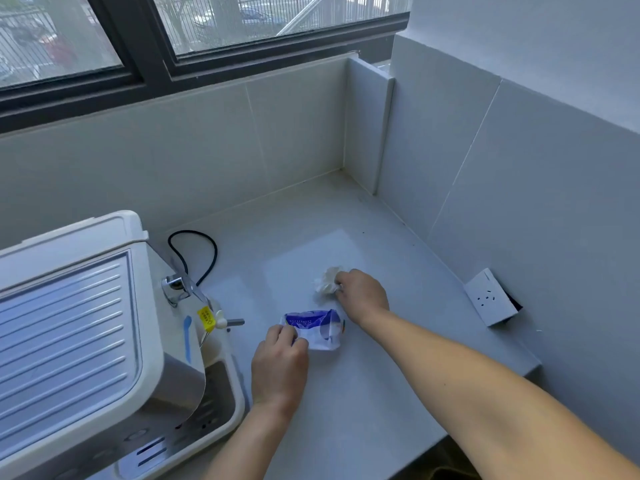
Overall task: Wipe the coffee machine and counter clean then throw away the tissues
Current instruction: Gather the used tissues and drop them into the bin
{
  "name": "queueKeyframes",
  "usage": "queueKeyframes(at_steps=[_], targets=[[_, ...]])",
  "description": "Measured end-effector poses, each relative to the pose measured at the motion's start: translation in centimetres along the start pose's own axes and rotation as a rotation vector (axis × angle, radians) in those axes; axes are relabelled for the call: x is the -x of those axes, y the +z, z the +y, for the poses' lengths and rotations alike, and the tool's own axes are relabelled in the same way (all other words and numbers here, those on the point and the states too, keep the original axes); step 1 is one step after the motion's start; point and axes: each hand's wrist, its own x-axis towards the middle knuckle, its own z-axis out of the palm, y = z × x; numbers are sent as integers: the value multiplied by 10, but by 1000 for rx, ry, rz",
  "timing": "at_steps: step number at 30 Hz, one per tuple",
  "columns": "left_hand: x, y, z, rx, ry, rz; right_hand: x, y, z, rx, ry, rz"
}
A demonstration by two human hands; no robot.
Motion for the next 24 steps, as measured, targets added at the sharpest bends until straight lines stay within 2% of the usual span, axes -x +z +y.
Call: queueKeyframes(at_steps=[10,18,24], targets=[[-1,-7,9,98,54,131,51,-16,38,-175,101,194],[21,-8,50,131,147,123,122,-35,74,-268,157,326],[58,-4,81,98,261,117,193,-34,108,-301,199,353]])
